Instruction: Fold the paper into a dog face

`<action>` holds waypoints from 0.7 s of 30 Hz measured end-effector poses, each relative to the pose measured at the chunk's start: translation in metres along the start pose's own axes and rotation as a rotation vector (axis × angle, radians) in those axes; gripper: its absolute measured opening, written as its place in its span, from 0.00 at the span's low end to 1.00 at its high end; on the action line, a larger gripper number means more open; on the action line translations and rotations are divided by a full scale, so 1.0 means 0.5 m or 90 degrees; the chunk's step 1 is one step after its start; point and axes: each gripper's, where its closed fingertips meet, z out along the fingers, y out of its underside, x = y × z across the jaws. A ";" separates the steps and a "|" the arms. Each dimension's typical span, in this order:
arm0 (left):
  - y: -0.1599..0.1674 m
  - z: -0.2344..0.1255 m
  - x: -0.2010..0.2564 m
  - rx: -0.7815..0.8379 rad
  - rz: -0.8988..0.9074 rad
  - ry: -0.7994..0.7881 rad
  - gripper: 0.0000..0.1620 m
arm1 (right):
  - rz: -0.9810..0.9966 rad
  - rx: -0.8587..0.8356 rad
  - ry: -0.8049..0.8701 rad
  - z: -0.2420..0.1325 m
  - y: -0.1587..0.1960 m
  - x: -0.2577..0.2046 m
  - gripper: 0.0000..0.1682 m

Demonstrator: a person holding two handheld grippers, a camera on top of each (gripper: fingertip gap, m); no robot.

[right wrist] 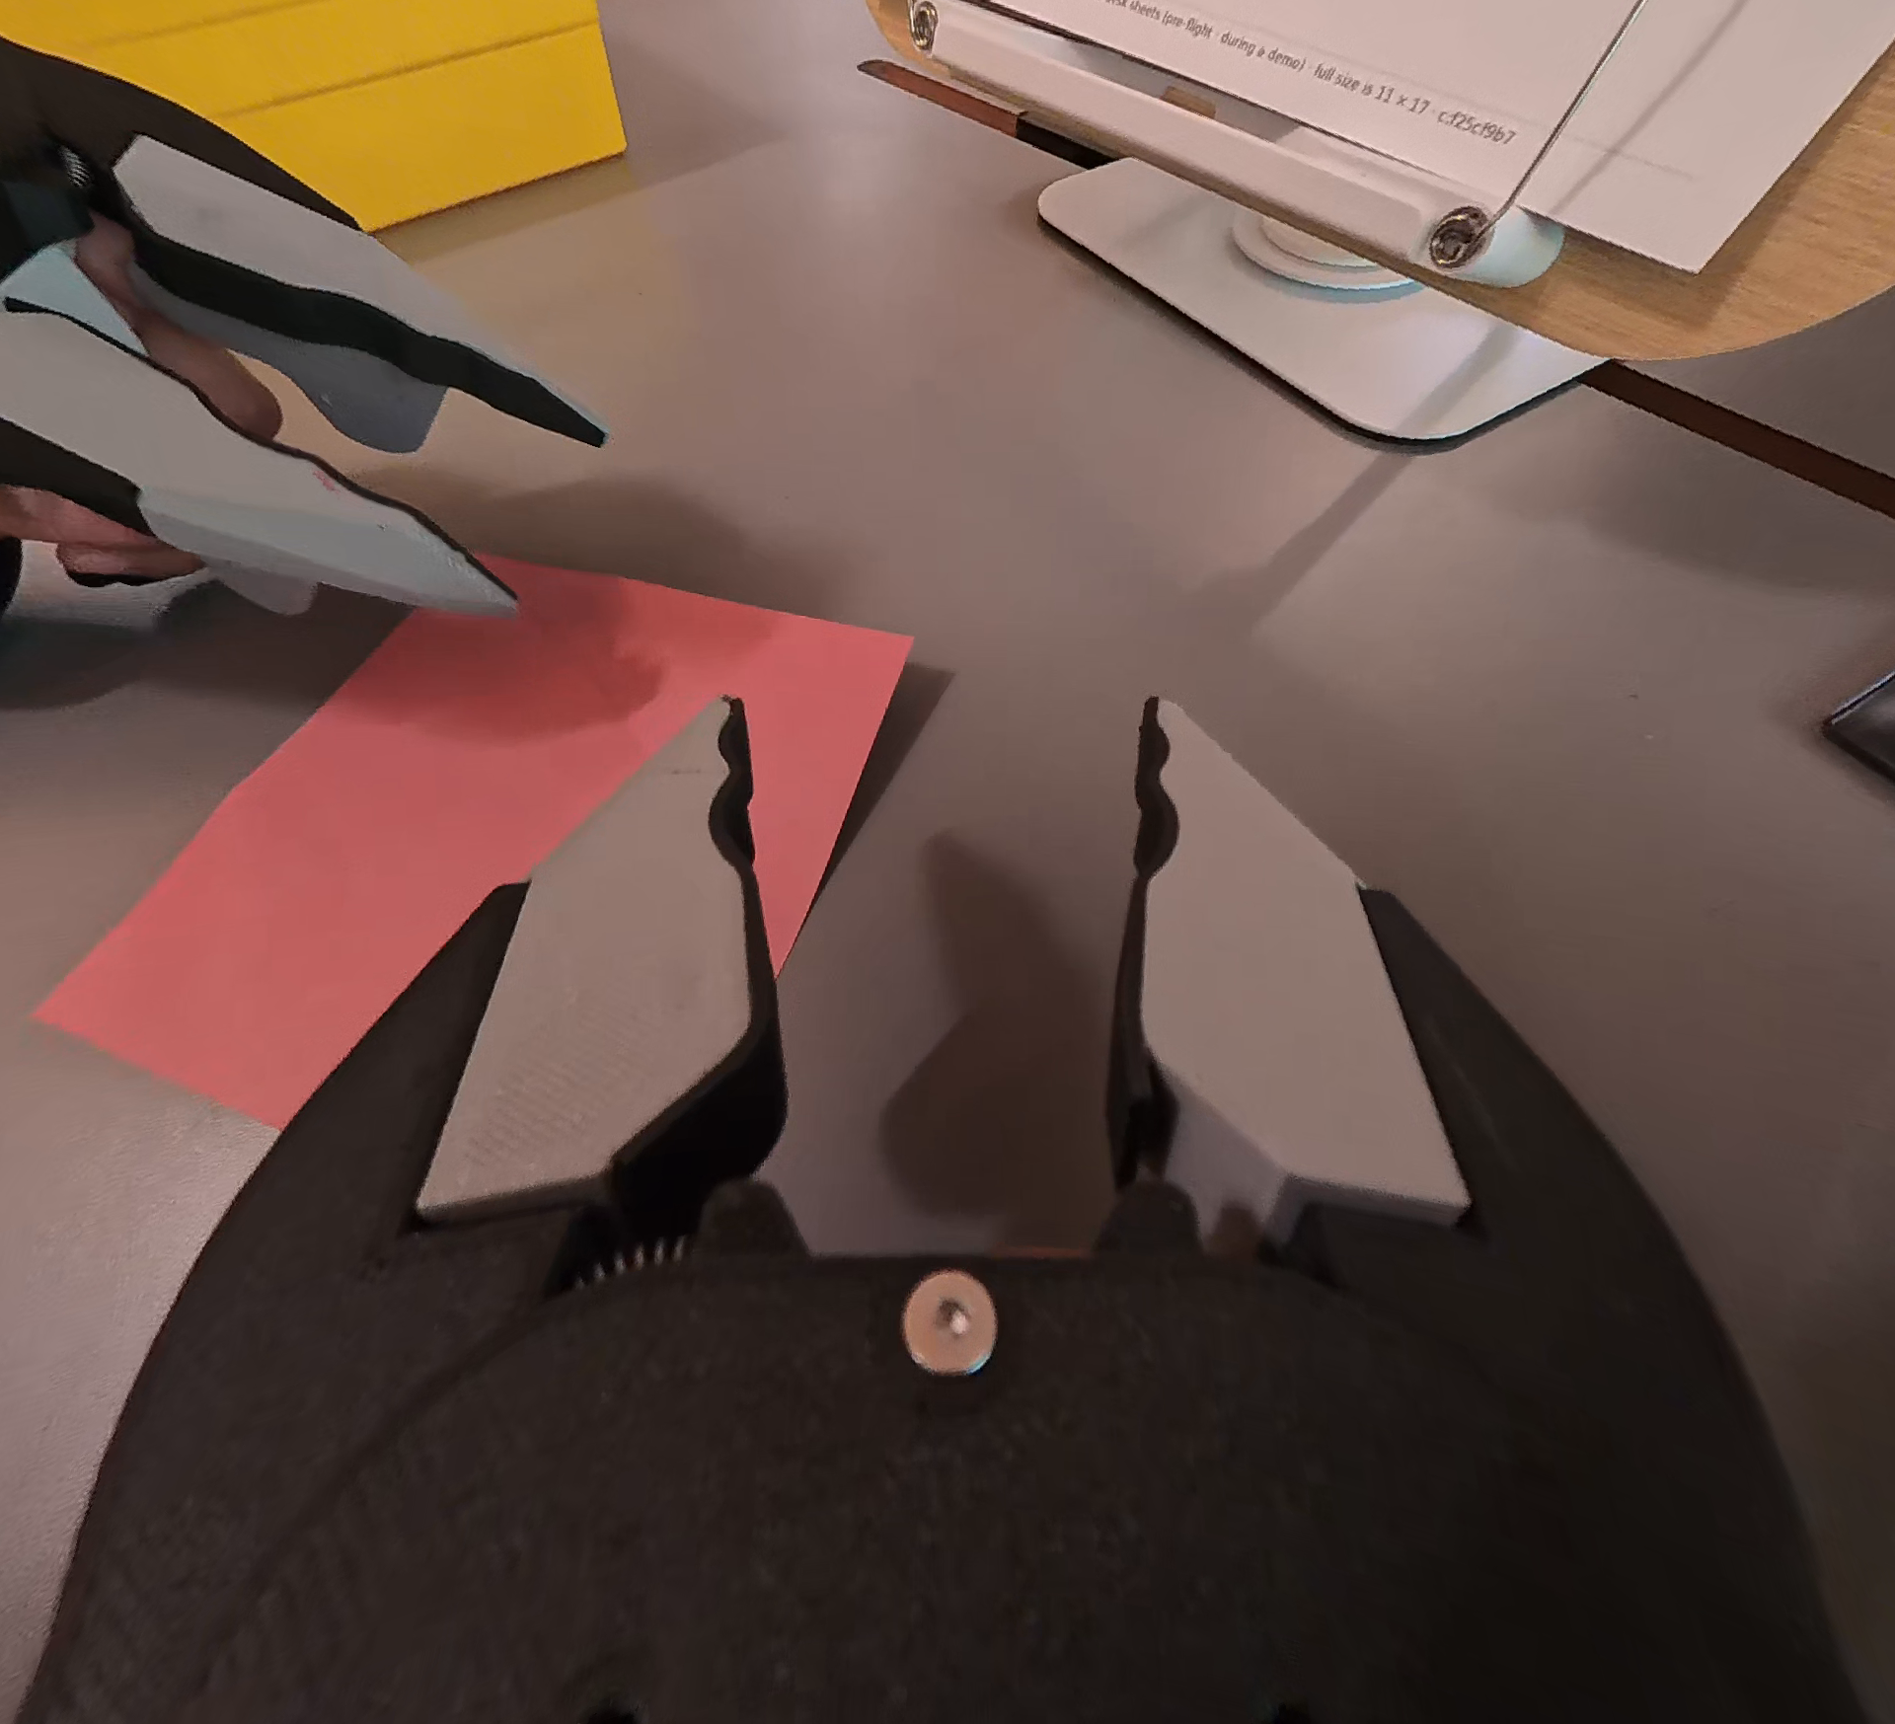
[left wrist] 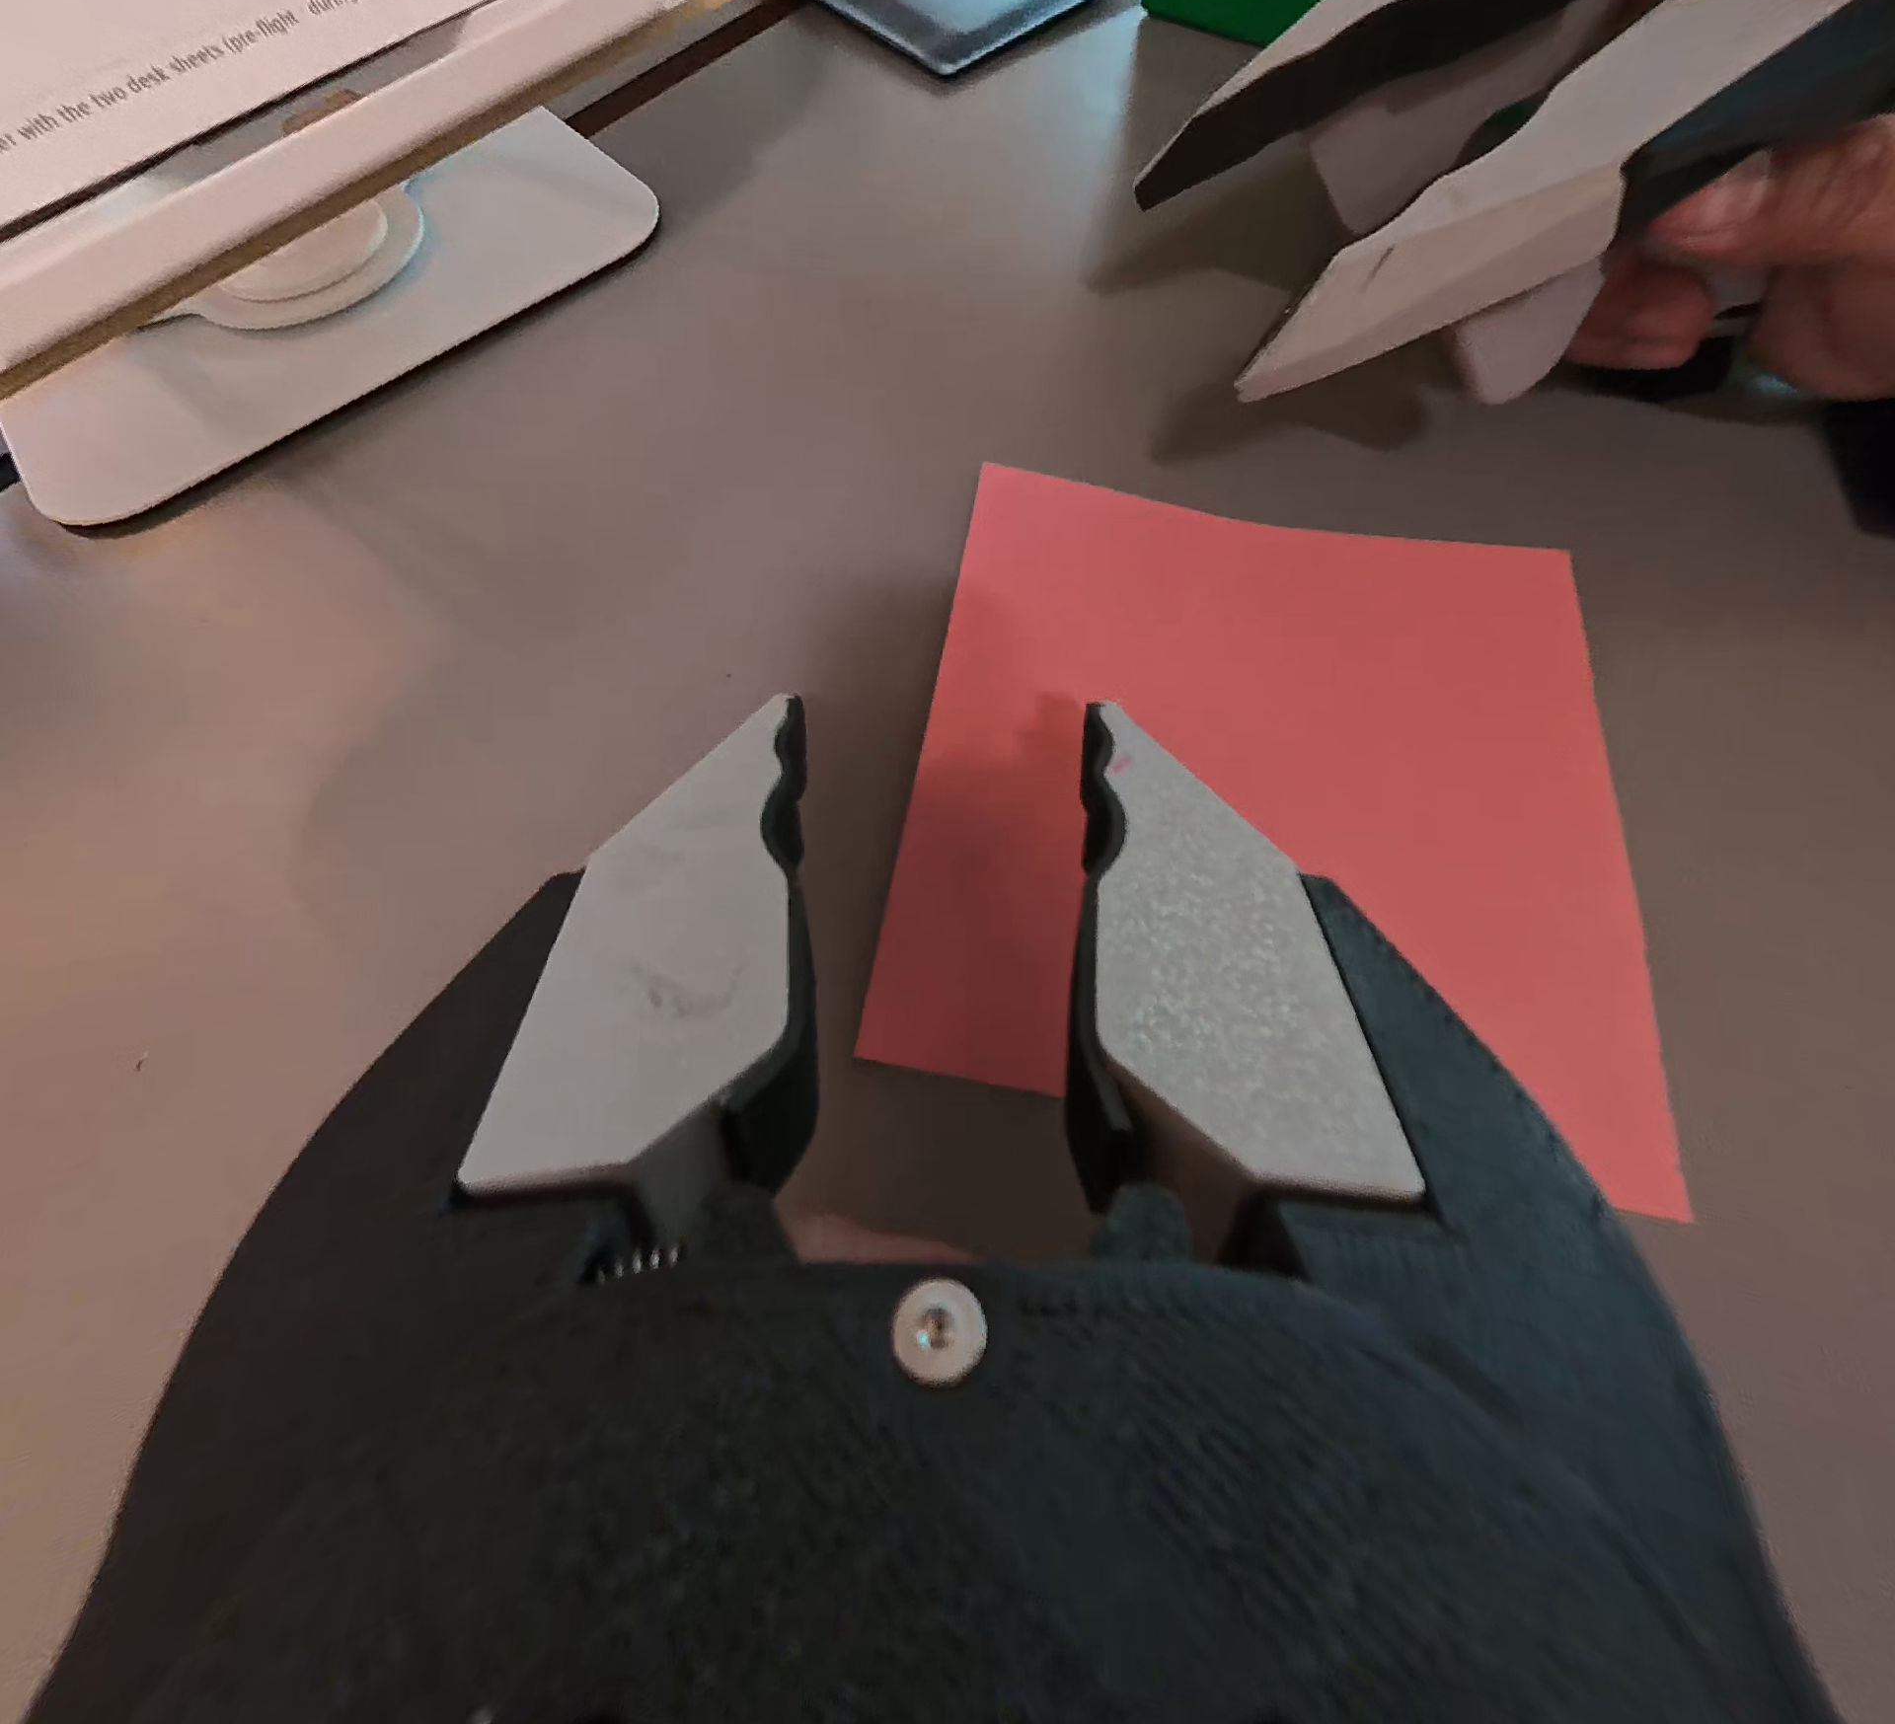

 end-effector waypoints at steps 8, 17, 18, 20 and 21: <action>0.000 0.008 0.012 0.011 -0.020 0.022 0.38 | 0.004 0.000 -0.001 -0.001 0.000 0.001 0.43; -0.009 0.004 0.008 0.033 -0.037 0.026 0.41 | -0.041 0.035 0.005 -0.017 -0.018 -0.010 0.28; -0.010 0.004 0.008 0.033 -0.037 0.027 0.41 | -0.051 0.036 0.011 -0.019 -0.020 -0.010 0.27; -0.009 0.005 0.010 0.031 -0.037 0.030 0.42 | -0.056 0.033 0.018 -0.018 -0.019 -0.009 0.28; -0.009 0.005 0.010 0.030 -0.037 0.031 0.43 | -0.053 0.029 0.016 -0.016 -0.016 -0.009 0.29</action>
